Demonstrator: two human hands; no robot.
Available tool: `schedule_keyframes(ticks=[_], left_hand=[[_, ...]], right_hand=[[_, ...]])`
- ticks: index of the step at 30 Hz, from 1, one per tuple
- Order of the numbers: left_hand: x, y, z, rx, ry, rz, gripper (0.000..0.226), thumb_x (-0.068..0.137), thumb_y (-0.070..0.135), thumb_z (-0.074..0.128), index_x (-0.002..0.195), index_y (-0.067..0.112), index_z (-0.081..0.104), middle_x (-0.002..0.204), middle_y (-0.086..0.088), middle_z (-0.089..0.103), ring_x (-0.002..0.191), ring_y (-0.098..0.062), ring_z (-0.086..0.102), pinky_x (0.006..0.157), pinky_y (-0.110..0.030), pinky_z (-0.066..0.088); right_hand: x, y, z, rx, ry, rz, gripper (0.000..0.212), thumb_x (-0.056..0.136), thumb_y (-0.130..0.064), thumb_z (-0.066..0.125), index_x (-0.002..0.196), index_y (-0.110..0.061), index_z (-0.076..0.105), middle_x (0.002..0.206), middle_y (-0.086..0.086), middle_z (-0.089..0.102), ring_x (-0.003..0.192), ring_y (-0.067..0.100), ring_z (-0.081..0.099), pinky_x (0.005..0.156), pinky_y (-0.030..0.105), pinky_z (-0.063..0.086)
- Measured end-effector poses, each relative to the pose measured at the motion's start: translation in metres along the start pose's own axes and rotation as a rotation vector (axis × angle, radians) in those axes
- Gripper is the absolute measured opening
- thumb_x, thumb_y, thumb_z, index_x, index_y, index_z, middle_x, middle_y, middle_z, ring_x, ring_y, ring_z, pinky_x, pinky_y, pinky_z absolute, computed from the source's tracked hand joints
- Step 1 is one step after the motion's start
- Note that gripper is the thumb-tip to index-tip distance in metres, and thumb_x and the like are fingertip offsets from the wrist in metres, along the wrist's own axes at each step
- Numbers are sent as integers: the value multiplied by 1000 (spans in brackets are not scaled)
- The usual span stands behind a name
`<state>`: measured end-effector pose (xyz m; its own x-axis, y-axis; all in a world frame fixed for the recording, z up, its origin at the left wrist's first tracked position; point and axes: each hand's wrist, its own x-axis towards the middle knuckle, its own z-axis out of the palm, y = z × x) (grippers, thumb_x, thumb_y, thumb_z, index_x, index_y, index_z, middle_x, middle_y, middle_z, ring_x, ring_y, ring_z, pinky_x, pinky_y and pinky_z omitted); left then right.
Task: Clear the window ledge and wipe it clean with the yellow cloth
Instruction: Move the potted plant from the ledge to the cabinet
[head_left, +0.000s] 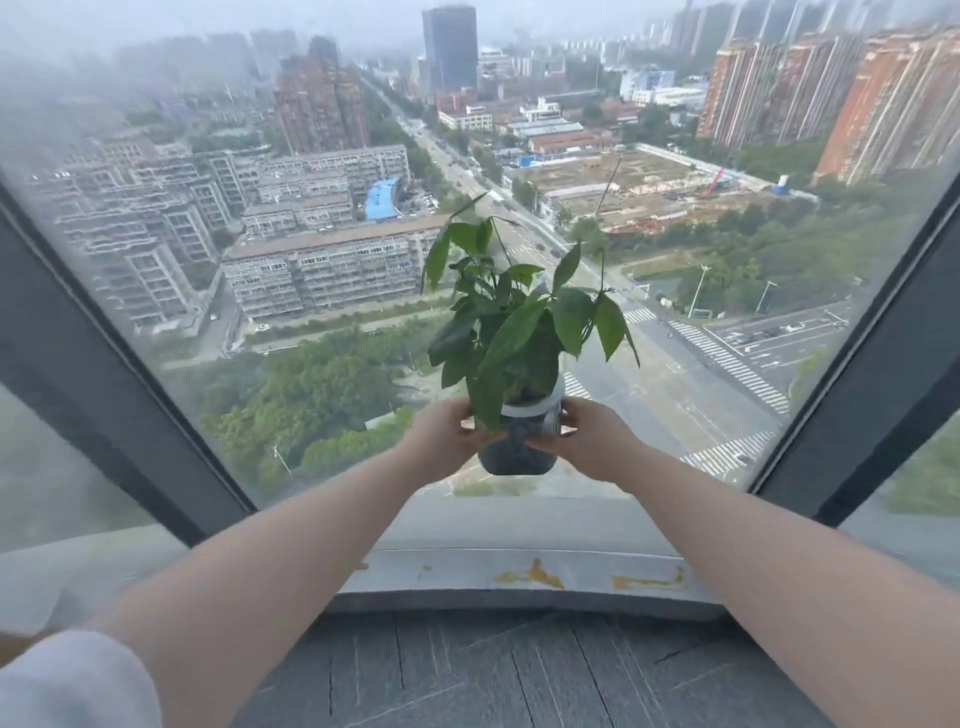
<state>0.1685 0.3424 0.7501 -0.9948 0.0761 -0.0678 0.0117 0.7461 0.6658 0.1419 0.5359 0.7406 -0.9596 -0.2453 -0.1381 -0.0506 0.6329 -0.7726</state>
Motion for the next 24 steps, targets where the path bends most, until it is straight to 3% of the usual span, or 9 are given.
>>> schedule_keyframes(ticks=[3, 9, 11, 13, 18, 21, 24], left_hand=[[-44, 13, -28, 39, 103, -40, 24, 88, 41, 62, 109, 28, 65, 105, 9, 64, 95, -18, 63, 86, -32, 48], [-153, 18, -60, 38, 265, -183, 27, 91, 38, 60, 116, 29, 64, 105, 15, 64, 93, -14, 65, 77, -29, 47], [-192, 13, -67, 58, 315, -238, 29, 91, 39, 60, 117, 27, 64, 103, 15, 63, 95, -15, 64, 81, -30, 47], [-233, 3, -75, 54, 391, -296, 30, 89, 42, 60, 114, 28, 65, 106, 12, 67, 97, -17, 64, 87, -34, 50], [-355, -24, -104, 112, 565, -474, 32, 89, 42, 61, 116, 26, 65, 113, 6, 69, 98, -17, 63, 83, -31, 46], [-448, -37, -122, 94, 663, -570, 32, 88, 40, 63, 117, 27, 64, 116, 7, 68, 92, -13, 62, 77, -25, 40], [-552, -50, -133, 73, 765, -678, 32, 88, 39, 63, 116, 24, 64, 115, 6, 68, 100, -18, 63, 77, -26, 41]], right_hand=[[-21, -31, 2, 8, -36, -97, 54, 71, -45, 78, 118, -22, 63, 114, -3, 69, 102, 25, 65, 91, 43, 53], [-88, -90, 25, 8, -178, -236, 46, 79, -37, 75, 121, -21, 62, 115, -4, 68, 102, 24, 64, 87, 43, 55], [-109, -106, 41, 8, -232, -282, 43, 78, -34, 76, 117, -20, 64, 112, -2, 70, 105, 24, 64, 88, 43, 54], [-130, -129, 62, -4, -308, -343, 43, 77, -35, 77, 116, -20, 65, 110, -6, 68, 106, 22, 63, 86, 39, 54], [-198, -195, 129, -38, -491, -492, 46, 79, -34, 76, 120, -19, 63, 117, 0, 69, 110, 23, 61, 94, 41, 51], [-255, -238, 181, -88, -588, -603, 43, 80, -35, 75, 119, -20, 64, 115, -1, 69, 110, 21, 62, 94, 38, 51], [-328, -281, 234, -151, -698, -725, 48, 78, -42, 74, 120, -22, 63, 115, -4, 68, 108, 19, 62, 91, 33, 51]])
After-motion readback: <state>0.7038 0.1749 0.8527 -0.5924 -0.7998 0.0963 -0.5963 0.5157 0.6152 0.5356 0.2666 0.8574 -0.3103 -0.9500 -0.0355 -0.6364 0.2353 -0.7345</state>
